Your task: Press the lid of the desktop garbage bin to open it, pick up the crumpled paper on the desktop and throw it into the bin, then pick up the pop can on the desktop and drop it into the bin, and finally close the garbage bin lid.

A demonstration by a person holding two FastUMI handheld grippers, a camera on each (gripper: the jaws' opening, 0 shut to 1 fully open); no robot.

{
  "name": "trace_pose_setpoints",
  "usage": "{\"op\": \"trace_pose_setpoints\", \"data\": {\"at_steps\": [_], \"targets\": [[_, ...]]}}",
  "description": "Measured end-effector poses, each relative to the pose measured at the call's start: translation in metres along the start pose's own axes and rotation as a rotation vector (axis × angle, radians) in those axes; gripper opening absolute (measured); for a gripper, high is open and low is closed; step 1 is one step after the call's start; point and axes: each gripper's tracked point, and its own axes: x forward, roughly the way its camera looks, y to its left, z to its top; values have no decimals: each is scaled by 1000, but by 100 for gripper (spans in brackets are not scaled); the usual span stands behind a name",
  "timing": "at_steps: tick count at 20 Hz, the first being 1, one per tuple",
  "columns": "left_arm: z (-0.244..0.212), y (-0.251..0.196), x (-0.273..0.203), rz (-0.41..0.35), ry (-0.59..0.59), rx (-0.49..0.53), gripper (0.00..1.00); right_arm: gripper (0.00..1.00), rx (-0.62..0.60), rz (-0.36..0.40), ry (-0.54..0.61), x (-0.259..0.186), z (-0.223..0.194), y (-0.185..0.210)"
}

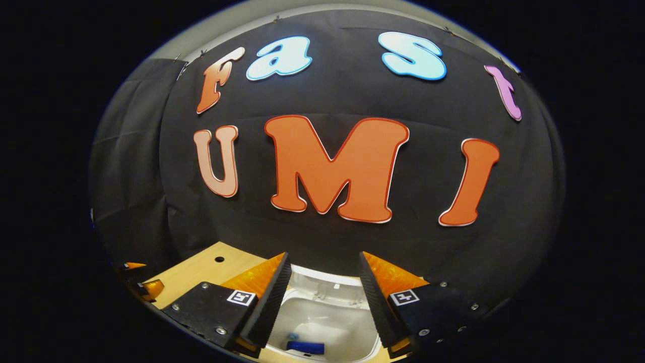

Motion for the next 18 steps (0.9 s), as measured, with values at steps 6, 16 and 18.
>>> {"op": "trace_pose_setpoints", "data": {"at_steps": [6,16,18], "targets": [[3,-19,4,-56,0,25,92,82,3,5,50,-18,-24,5],[-3,-37,4,-98,13,37,92,82,66,74,233,-45,-90,23],[-4,-41,3,-108,16,39,89,82,102,83,275,-48,-105,24]]}}
